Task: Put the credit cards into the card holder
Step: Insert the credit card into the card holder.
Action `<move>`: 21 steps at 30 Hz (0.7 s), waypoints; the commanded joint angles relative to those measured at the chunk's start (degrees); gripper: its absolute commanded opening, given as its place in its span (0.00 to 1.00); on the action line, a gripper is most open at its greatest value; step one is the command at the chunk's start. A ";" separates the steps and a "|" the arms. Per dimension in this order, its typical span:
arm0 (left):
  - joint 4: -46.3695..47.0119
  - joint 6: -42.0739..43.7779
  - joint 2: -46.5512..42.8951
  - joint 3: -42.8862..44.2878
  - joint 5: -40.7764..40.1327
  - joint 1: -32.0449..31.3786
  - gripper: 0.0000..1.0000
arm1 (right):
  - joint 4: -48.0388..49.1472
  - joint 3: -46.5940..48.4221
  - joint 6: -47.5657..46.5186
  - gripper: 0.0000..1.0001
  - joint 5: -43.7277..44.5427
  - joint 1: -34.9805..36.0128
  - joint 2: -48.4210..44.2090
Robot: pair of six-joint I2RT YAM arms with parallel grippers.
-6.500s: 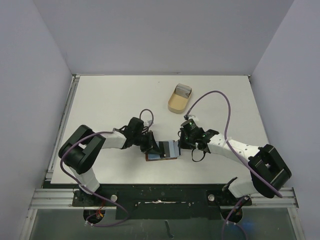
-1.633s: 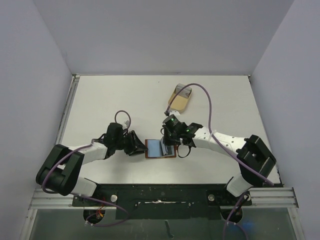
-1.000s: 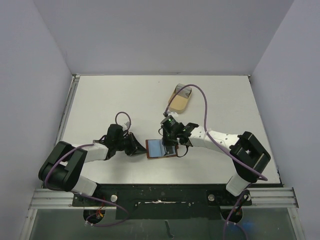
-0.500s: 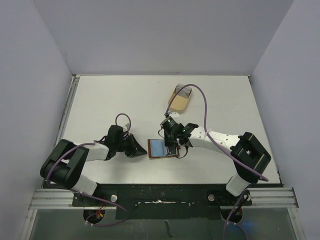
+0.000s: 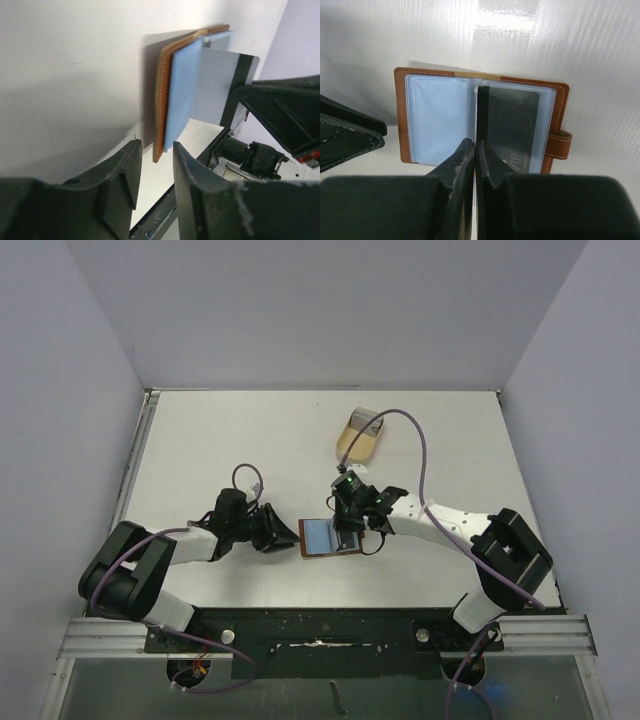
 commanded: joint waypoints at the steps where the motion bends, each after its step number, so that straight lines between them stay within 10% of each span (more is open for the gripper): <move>1: 7.62 -1.32 -0.85 0.36 3.16 -0.73 0.33 | 7.17 -2.73 0.37 0.00 -7.09 -4.24 -4.44; 15: 8.00 -0.20 7.28 2.10 1.79 -3.73 0.31 | 16.31 -10.01 0.71 0.00 -15.52 -8.04 -5.56; 21: 5.01 1.08 7.19 2.99 -0.07 -4.15 0.02 | 22.27 -14.09 1.31 0.00 -19.08 -9.38 -5.44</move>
